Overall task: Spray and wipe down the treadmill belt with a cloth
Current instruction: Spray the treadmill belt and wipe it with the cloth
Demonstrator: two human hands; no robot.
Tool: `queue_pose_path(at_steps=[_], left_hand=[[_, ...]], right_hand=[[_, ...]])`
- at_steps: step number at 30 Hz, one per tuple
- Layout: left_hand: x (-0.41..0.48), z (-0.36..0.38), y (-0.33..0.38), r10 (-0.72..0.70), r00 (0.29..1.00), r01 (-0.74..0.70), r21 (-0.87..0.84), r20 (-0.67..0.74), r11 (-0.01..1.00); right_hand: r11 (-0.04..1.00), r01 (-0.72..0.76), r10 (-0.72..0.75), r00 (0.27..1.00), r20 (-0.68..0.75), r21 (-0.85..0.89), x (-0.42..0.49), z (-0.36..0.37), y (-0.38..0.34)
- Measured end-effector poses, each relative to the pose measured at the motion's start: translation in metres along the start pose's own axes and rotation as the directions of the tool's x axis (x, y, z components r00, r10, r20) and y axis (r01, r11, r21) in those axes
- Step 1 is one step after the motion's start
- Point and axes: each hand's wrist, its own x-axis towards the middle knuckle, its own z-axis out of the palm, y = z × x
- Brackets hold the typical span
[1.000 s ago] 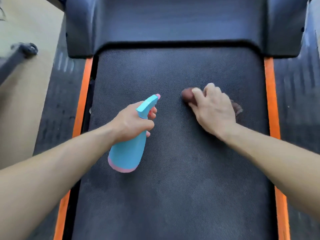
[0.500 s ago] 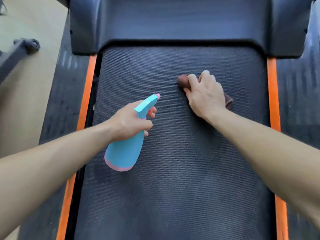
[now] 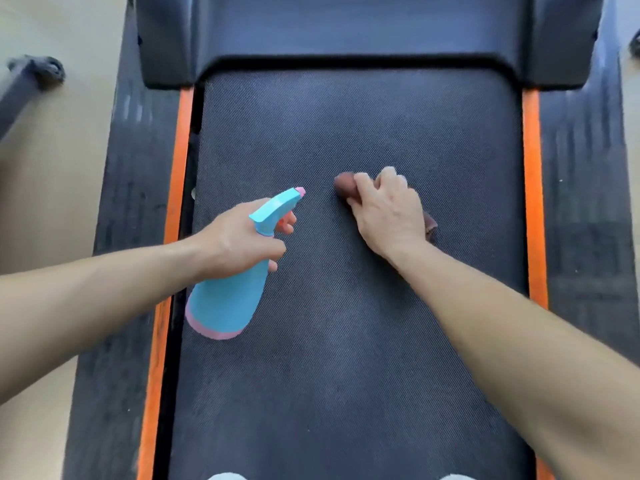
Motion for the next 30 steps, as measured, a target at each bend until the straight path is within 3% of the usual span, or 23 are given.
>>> queue_pose_path(at_steps=[2, 4, 7, 9, 11, 14, 18, 20, 24, 25, 30], left_hand=[[-0.003, 0.001, 0.002, 0.004, 1.000, -0.004, 0.027, 0.024, 1.000], [-0.004, 0.001, 0.007, 0.028, 0.999, -0.031, 0.059, 0.046, 0.998], [-0.002, 0.004, 0.018, 0.043, 0.994, -0.055, 0.131, 0.097, 0.990], [0.001, 0.007, 0.024, 0.052, 0.990, -0.075, 0.177, 0.129, 0.981], [0.008, 0.012, 0.027, 0.042, 0.988, -0.071, 0.190, 0.151, 0.979], [0.022, 0.023, 0.027, 0.047, 0.989, -0.076, 0.206, 0.139, 0.976], [0.034, 0.030, 0.027, 0.029, 0.985, -0.069, 0.228, 0.171, 0.971], [0.036, 0.033, 0.031, 0.026, 0.981, -0.078, 0.269, 0.191, 0.960], [0.037, 0.043, 0.036, 0.025, 0.970, -0.097, 0.289, 0.241, 0.952], [0.036, 0.047, 0.036, 0.027, 0.965, -0.105, 0.291, 0.260, 0.951], [0.024, 0.057, 0.026, 0.016, 0.948, -0.111, 0.282, 0.319, 0.953]], right_hand=[[0.996, -0.093, 0.093, 0.995, -0.029, -0.012, -0.020, 0.005, -0.013], [0.997, -0.073, 0.073, 0.997, -0.023, 0.017, -0.072, 0.007, -0.027], [0.992, 0.113, -0.115, 0.993, 0.030, 0.063, -0.169, 0.008, -0.034], [0.972, 0.226, -0.229, 0.973, 0.040, 0.063, -0.180, 0.004, -0.018], [0.991, 0.131, -0.131, 0.991, 0.007, 0.025, -0.148, 0.005, -0.003], [0.976, -0.218, 0.218, 0.973, -0.069, 0.016, -0.072, 0.003, 0.022], [0.922, -0.387, 0.385, 0.918, -0.097, 0.001, -0.059, 0.005, 0.019], [0.918, -0.395, 0.395, 0.913, -0.104, 0.024, -0.108, 0.008, -0.006], [0.989, -0.131, 0.134, 0.990, -0.042, 0.064, -0.204, 0.005, -0.018], [0.990, -0.124, 0.127, 0.991, -0.045, 0.064, -0.203, 0.003, -0.004], [0.916, -0.402, 0.396, 0.906, -0.149, -0.012, -0.096, -0.005, 0.066]])
